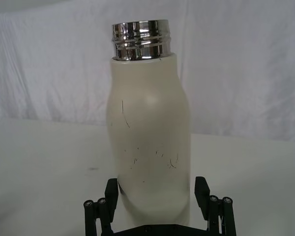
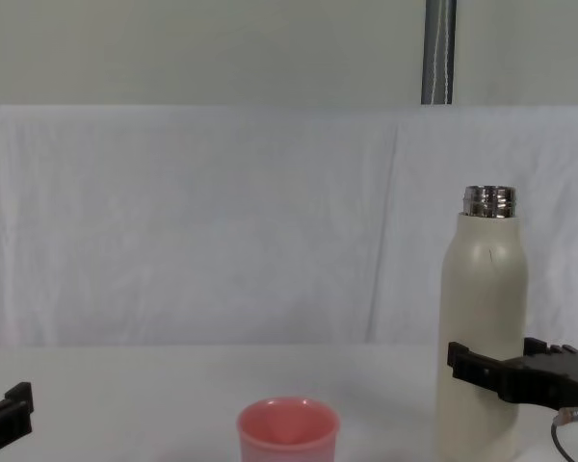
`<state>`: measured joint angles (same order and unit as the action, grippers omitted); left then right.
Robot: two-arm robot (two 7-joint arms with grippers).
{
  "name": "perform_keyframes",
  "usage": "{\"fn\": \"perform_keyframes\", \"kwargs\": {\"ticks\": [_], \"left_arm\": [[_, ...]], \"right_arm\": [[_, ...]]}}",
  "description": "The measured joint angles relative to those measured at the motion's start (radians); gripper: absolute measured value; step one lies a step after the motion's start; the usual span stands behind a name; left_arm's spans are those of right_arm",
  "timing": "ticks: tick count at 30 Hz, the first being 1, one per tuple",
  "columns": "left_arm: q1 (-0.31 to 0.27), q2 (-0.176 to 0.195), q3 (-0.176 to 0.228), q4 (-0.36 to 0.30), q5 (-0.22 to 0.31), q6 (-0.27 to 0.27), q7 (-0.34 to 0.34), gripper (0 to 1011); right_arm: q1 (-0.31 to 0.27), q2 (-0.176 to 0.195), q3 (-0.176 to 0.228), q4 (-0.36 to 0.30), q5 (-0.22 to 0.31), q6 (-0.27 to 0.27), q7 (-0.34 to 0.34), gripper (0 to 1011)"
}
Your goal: Grasp the thermos with one hand and pour water into the cup lid.
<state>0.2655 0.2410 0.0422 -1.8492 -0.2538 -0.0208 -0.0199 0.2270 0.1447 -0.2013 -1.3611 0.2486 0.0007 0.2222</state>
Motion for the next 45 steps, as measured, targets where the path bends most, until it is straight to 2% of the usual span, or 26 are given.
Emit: {"fn": "perform_keyframes", "kwargs": {"ticks": [45], "left_arm": [[0.0, 0.0, 0.0, 0.0, 0.0, 0.0, 0.0, 1001]], "right_arm": [[0.099, -0.016, -0.032, 0.132, 0.0, -0.027, 0.027, 1002]]}}
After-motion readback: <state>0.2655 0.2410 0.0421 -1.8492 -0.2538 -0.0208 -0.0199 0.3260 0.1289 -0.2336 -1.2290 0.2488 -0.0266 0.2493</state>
